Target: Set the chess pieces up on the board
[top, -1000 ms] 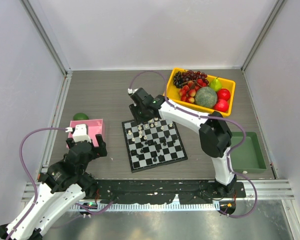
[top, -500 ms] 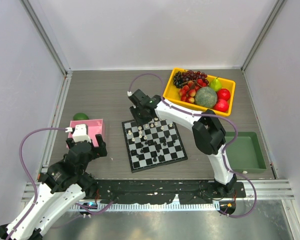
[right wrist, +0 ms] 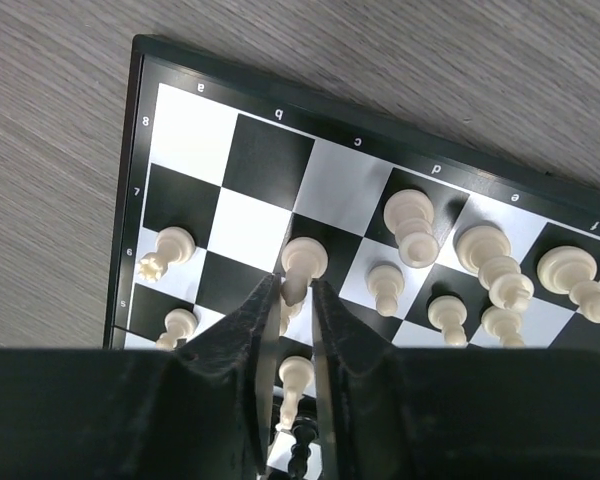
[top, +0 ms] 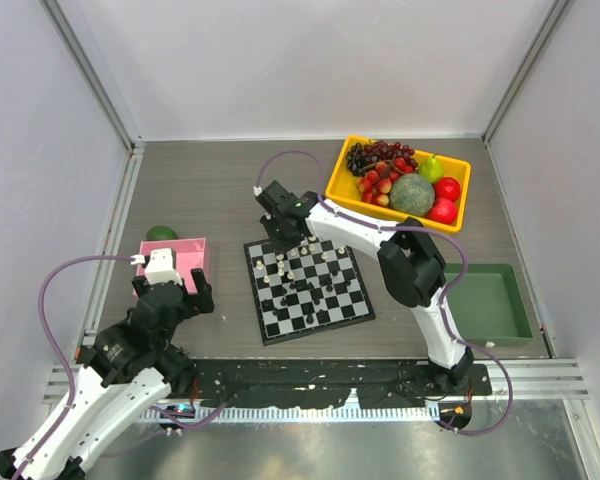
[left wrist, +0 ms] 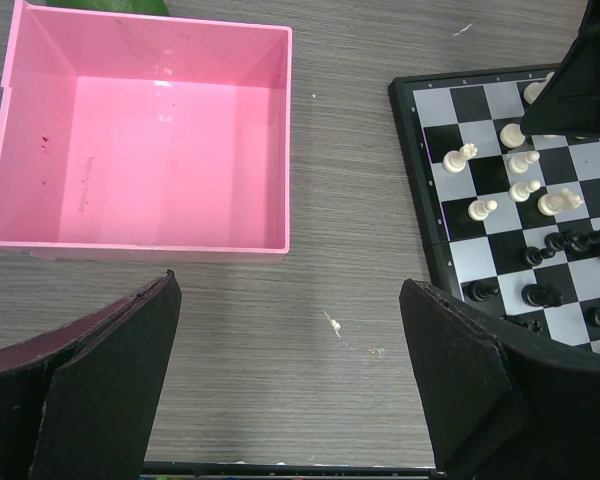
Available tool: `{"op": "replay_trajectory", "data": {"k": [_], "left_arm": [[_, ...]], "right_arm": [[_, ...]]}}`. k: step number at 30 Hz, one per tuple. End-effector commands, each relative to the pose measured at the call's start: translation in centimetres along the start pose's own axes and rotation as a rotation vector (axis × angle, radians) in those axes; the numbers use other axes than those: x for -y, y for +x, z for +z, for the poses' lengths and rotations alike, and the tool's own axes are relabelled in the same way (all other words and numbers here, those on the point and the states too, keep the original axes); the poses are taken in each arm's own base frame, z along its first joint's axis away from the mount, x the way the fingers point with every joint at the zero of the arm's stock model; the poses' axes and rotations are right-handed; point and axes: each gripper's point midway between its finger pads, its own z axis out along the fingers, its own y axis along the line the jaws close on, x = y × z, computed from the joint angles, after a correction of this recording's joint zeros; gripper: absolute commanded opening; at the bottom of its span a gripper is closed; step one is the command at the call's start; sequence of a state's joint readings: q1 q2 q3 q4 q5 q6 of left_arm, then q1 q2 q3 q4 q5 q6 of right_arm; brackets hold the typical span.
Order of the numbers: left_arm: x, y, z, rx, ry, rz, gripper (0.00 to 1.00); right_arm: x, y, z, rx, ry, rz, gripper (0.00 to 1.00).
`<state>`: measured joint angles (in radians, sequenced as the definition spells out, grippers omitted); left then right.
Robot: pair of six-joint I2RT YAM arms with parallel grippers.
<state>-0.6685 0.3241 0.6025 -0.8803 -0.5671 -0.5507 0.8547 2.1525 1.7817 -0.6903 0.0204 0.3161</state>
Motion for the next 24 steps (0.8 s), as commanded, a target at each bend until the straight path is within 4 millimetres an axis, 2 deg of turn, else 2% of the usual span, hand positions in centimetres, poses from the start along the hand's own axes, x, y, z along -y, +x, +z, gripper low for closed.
{"op": "replay_trajectory", "data": {"k": [1, 5, 11, 18, 24], "left_arm": [[0.3, -0.9, 0.0, 0.041, 0.005, -0.034, 1.0], [0.3, -0.9, 0.0, 0.039, 0.007, -0.033, 1.0], [0.3, -0.9, 0.1, 0.039, 0.006, -0.034, 0.99], [0.3, -0.9, 0.0, 0.039, 0.006, -0.035, 0.99], [0.3, -0.9, 0.1, 0.039, 0.006, -0.034, 0.99]], "right_arm": [[-0.8, -1.9, -1.2, 0.049, -0.017, -0.009, 0.22], [-0.9, -3.0, -1.7, 0.082, -0.009, -0.007, 0.15], [-0.9, -4.7, -1.7, 0.118, 0.005, -0.007, 0.15], [0.0, -4.3, -0.2, 0.09, 0.032, 0.015, 0.15], [0.4, -3.9, 0.0, 0.082, 0.05, 0.015, 0.15]]}}
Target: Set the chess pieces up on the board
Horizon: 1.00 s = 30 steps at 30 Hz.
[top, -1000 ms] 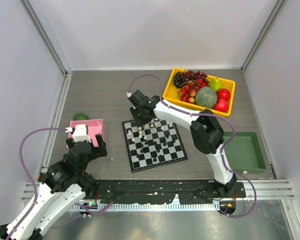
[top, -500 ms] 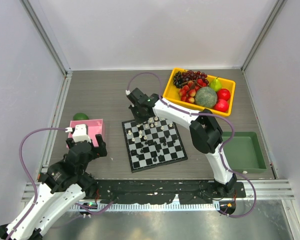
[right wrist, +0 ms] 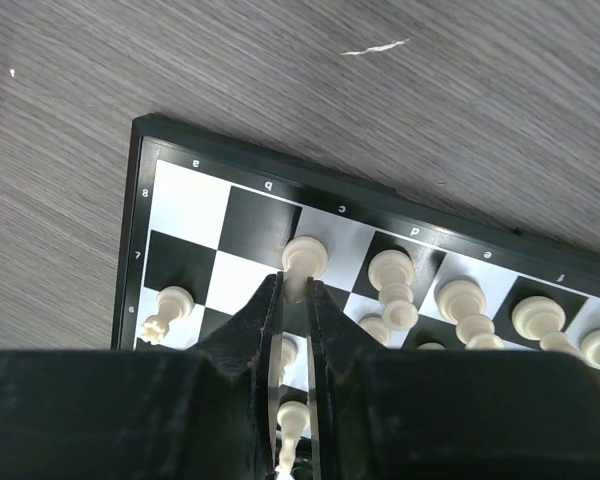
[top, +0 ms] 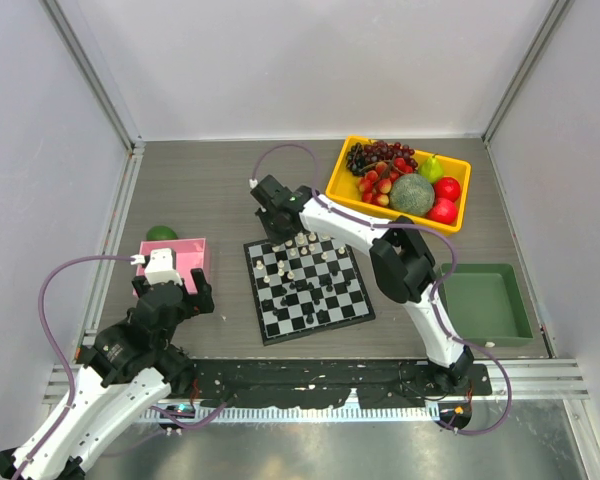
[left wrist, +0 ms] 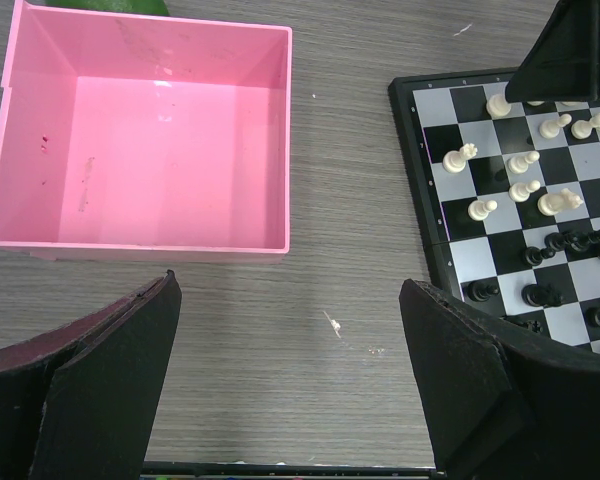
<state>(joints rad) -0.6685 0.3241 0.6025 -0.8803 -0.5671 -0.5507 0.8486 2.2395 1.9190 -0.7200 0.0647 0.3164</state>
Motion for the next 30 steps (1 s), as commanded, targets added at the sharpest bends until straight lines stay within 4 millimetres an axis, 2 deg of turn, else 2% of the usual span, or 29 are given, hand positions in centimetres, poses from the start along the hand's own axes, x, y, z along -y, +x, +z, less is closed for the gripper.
{"op": "replay_trajectory", "data": {"k": [1, 11, 18, 22, 30], "left_arm": [[0.3, -0.8, 0.1, 0.037, 0.006, -0.031, 0.99], [0.3, -0.8, 0.1, 0.037, 0.004, -0.032, 0.99], [0.3, -0.8, 0.1, 0.037, 0.004, -0.032, 0.99], [0.3, -0.9, 0.1, 0.039, 0.007, -0.031, 0.99], [0.3, -0.8, 0.1, 0.036, 0.005, -0.029, 0.99]], "right_arm": [[0.3, -1.6, -1.1, 0.05, 0.016, 0.012, 0.15], [0.9, -1.6, -0.8, 0.048, 0.036, 0.017, 0.16], [0.2, -1.6, -0.6, 0.035, 0.0, 0.017, 0.23], [-0.8, -2.2, -1.5, 0.043, -0.048, 0.015, 0.34], [-2.0, -4.6, -5.5, 0.126, -0.093, -0.02, 0.41]]}}
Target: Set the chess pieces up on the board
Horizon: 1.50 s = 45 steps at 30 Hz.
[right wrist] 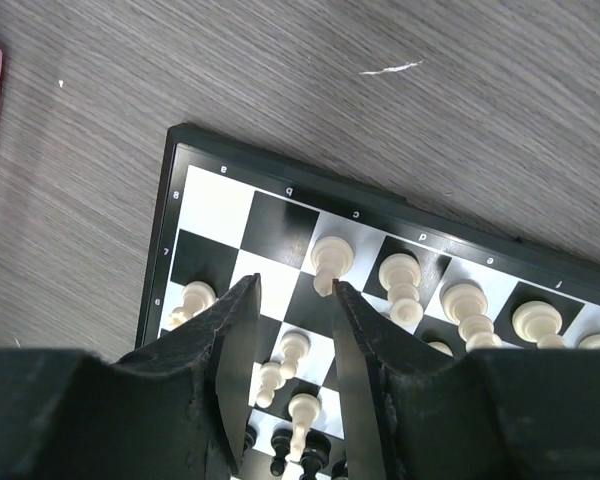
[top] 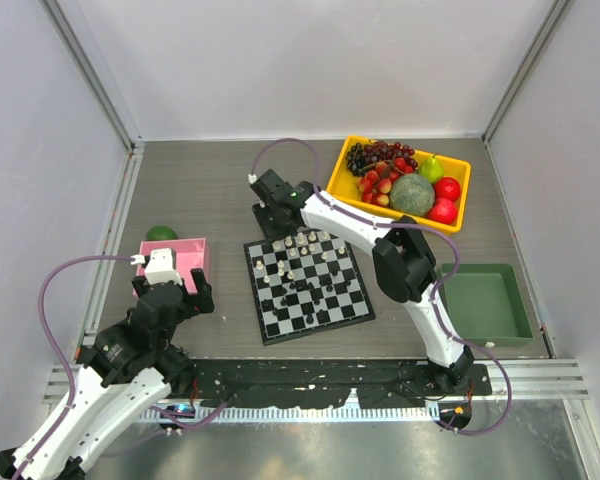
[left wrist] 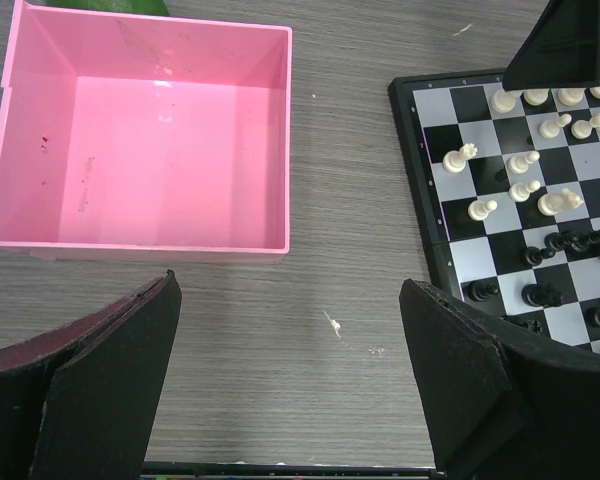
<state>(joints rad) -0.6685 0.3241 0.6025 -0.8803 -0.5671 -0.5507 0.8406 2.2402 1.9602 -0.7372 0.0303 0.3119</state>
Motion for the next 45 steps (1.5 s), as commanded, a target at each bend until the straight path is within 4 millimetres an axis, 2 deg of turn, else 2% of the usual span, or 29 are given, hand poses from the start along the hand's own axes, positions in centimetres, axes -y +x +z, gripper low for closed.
{"op": "replay_trajectory", "data": {"k": [1, 4, 7, 10, 15, 18, 22, 26, 28, 32, 35, 39, 45], "left_arm": [[0.3, -0.9, 0.1, 0.038, 0.005, -0.031, 0.99], [0.3, -0.9, 0.0, 0.042, 0.007, -0.033, 0.99], [0.3, -1.0, 0.0, 0.043, 0.009, -0.035, 0.99], [0.3, -0.9, 0.1, 0.041, 0.006, -0.032, 0.99], [0.3, -0.9, 0.1, 0.039, 0.006, -0.032, 0.99], [0.3, -0.8, 0.1, 0.038, 0.008, -0.031, 0.99], [0.3, -0.9, 0.1, 0.039, 0.006, -0.034, 0.99], [0.3, -0.8, 0.1, 0.038, 0.005, -0.033, 0.99], [0.3, -0.8, 0.1, 0.04, 0.006, -0.034, 0.99], [0.3, -0.9, 0.1, 0.04, 0.006, -0.034, 0.99], [0.3, -0.9, 0.1, 0.039, 0.009, -0.034, 0.99], [0.3, -0.9, 0.1, 0.042, 0.009, -0.033, 0.99], [0.4, -0.9, 0.1, 0.04, 0.013, -0.033, 0.99]], "right_arm": [[-1.7, -3.6, -4.8, 0.118, -0.049, -0.029, 0.42], [-1.3, -3.5, -6.1, 0.136, -0.031, -0.029, 0.43], [-1.2, -2.3, -6.5, 0.122, -0.025, -0.025, 0.44], [-2.2, -1.7, -7.0, 0.129, -0.06, -0.024, 0.44], [-3.2, 0.1, -5.5, 0.081, -0.079, -0.036, 0.44], [-4.0, 0.7, -4.9, 0.066, -0.084, -0.042, 0.44], [-4.1, 0.8, -4.7, 0.062, -0.082, -0.041, 0.44], [-3.0, 1.2, -5.4, 0.058, -0.041, -0.047, 0.44], [-2.8, 1.3, -7.0, 0.071, -0.046, -0.045, 0.44], [-2.0, 2.2, -8.0, 0.079, -0.033, -0.044, 0.44], [-0.9, 4.0, -7.7, 0.047, 0.001, -0.039, 0.44], [-0.5, 5.8, -7.3, 0.016, 0.003, -0.023, 0.44], [-0.3, 6.3, -6.7, 0.007, 0.005, -0.011, 0.41]]}}
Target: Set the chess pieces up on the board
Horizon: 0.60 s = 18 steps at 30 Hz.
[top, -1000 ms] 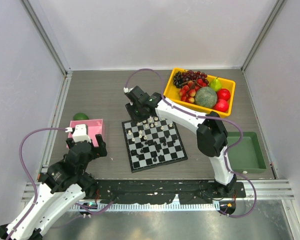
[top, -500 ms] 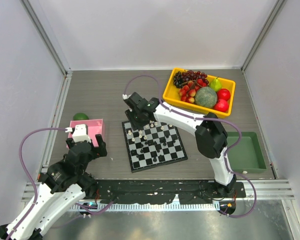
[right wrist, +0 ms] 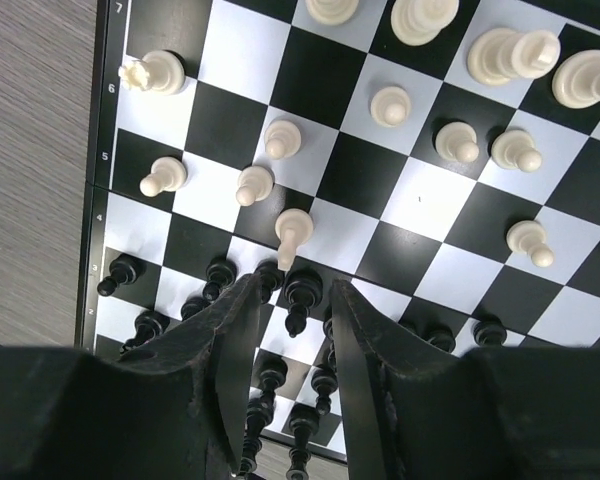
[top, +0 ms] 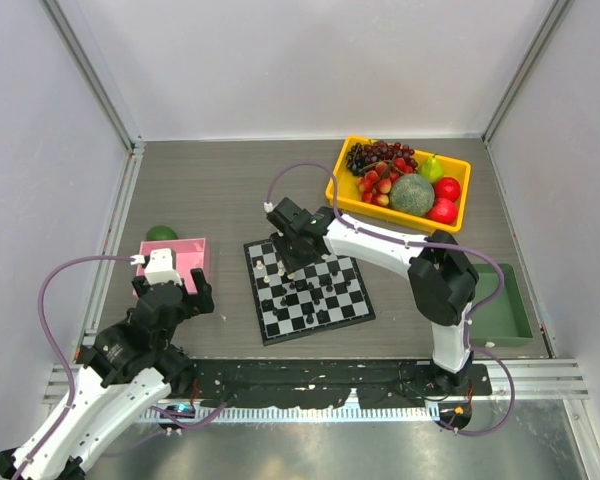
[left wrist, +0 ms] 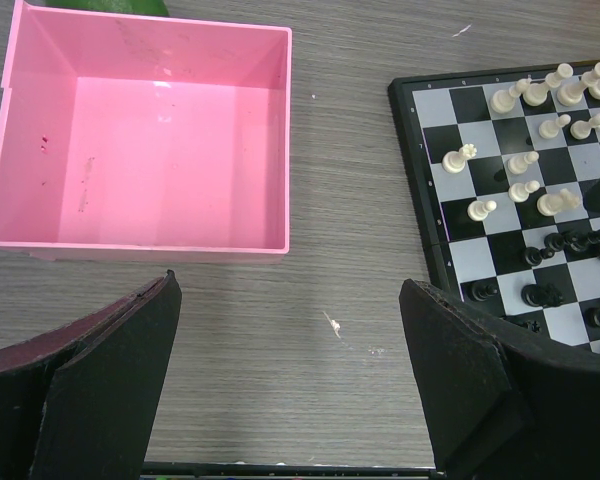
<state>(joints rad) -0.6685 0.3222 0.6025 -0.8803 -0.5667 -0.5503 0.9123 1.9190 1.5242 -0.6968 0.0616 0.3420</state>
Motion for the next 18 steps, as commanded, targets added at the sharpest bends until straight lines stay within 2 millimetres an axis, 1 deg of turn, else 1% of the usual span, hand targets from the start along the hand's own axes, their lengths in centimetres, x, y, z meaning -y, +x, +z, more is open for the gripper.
{"op": "replay_trajectory", "data": {"k": [1, 6, 11, 18], "left_arm": [[0.4, -0.9, 0.1, 0.039, 0.01, -0.032, 0.99], [0.4, -0.9, 0.1, 0.04, 0.011, -0.033, 0.99], [0.3, -0.9, 0.1, 0.04, 0.011, -0.033, 0.99], [0.4, -0.9, 0.1, 0.04, 0.011, -0.033, 0.99]], "right_arm": [[-0.3, -1.9, -1.1, 0.078, -0.012, 0.02, 0.4], [-0.4, -1.8, -0.1, 0.064, -0.012, 0.017, 0.38], [-0.5, -2.1, 0.3, 0.064, -0.015, 0.02, 0.36], [-0.5, -1.7, 1.1, 0.046, -0.015, 0.023, 0.34]]}}
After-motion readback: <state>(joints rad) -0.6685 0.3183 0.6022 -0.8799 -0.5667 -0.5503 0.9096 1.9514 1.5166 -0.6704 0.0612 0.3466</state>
